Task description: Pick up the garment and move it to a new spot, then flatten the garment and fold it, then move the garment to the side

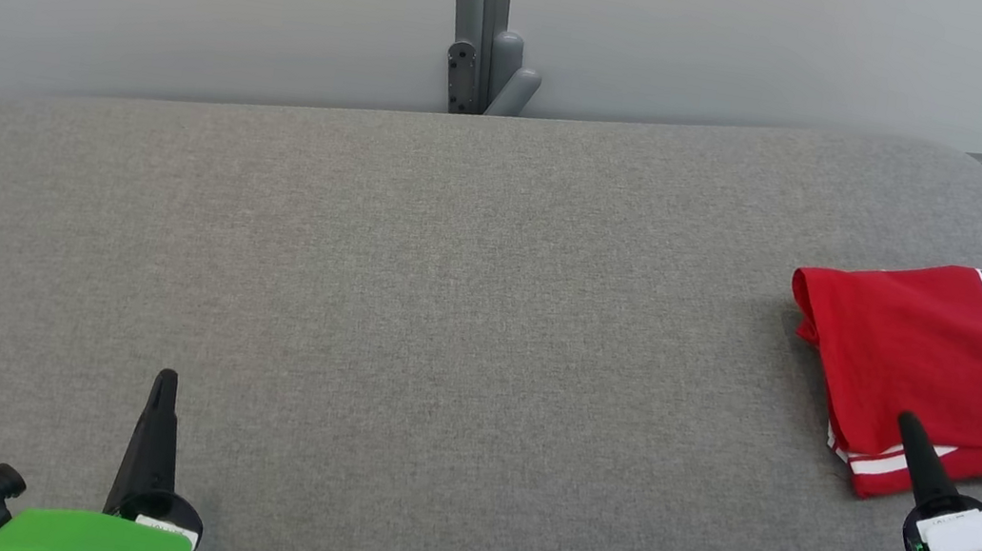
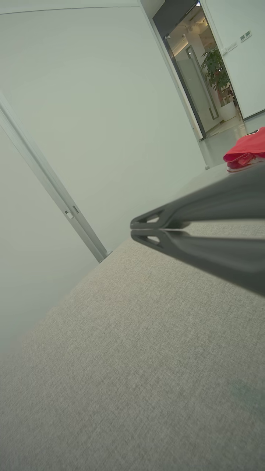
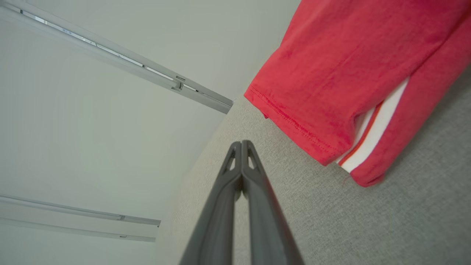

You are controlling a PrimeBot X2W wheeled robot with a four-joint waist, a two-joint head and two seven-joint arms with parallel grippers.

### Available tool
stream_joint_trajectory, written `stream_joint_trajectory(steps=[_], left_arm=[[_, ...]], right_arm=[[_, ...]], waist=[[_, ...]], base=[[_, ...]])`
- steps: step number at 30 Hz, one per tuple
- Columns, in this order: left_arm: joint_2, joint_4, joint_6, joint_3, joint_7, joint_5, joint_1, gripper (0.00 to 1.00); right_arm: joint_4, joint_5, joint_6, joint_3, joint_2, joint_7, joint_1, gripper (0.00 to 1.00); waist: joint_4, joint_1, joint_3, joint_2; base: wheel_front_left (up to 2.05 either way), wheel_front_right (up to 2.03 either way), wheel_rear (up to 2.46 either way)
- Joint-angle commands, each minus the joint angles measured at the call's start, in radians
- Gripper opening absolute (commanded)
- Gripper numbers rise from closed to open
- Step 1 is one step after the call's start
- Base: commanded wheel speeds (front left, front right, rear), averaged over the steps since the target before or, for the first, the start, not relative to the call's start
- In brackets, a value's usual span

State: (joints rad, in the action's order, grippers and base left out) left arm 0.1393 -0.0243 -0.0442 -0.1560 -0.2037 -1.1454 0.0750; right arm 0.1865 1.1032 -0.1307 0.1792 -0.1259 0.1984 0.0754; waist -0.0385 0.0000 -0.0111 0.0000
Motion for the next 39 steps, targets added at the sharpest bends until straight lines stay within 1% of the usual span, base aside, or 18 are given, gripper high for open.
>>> stream_joint_trajectory(steps=[1, 17, 39], left_arm=[[-0.001, 0.005, -0.008, 0.006, -0.003, -0.028, -0.021, 0.00], [-0.028, -0.009, -0.031, 0.005, -0.011, -0.160, -0.024, 0.00], [-0.058, -0.024, -0.056, 0.004, -0.018, -0.310, -0.026, 0.00]], right_arm=[[-0.003, 0.025, 0.000, 0.009, -0.004, 0.007, 0.023, 0.00], [0.035, 0.173, 0.000, 0.050, 0.005, 0.068, 0.042, 0.00], [0.077, 0.338, 0.000, 0.096, 0.018, 0.137, 0.062, 0.00]], waist=[[0.001, 0.0000, 0.000, 0.0000], [0.010, 0.0000, 0.003, 0.0000], [0.022, 0.0000, 0.006, 0.0000]], base=[[0.00, 0.00, 0.00], [0.00, 0.00, 0.00], [0.00, 0.00, 0.00]])
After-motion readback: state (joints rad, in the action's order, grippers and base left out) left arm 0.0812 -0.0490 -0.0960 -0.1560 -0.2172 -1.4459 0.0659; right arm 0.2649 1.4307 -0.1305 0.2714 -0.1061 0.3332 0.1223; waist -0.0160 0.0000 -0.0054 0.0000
